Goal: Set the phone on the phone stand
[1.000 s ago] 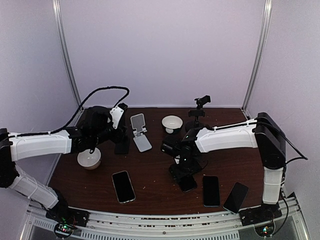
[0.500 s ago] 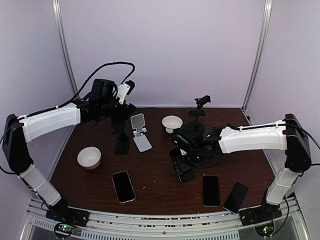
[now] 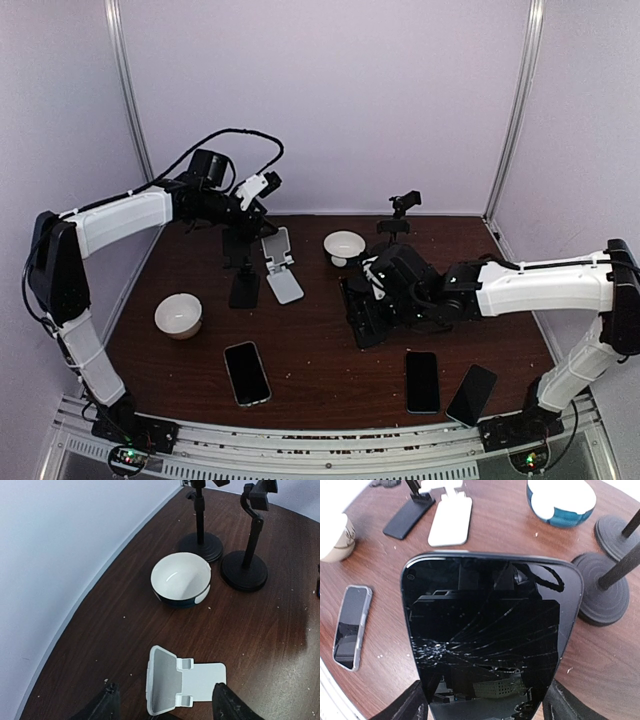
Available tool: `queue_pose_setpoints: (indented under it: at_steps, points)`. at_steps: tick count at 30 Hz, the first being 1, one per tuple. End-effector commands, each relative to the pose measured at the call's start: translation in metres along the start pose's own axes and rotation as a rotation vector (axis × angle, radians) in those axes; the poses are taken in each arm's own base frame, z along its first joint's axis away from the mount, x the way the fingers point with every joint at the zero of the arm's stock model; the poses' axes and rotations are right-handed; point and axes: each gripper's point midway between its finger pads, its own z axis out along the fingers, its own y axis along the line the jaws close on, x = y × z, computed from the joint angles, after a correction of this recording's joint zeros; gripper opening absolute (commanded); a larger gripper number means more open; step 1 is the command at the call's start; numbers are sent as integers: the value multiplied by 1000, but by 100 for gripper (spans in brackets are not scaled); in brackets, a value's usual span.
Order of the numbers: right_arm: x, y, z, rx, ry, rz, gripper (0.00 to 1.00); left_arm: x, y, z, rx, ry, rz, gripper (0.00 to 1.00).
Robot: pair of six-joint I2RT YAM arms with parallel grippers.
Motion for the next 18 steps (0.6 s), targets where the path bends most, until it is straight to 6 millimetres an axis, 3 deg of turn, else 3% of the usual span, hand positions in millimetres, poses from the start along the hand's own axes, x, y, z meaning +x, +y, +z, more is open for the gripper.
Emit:
queue_pose_setpoints:
  at_steps: [1,4,7,12,18]
  points:
    - [-37,5,-19,-12,-157,15,64,-4,4,2,72,-39,42,66]
    - [-39,2,-21,-6,-172,20,64,-2,11,3,149,-60,-19,66]
    - [-42,2,-23,-3,-182,15,64,0,6,8,214,-57,-17,64]
    - [-40,1,-24,0,-180,12,64,16,17,18,152,-7,-10,63]
    - [-37,-3,-22,23,-168,10,64,20,3,23,238,-11,-33,60]
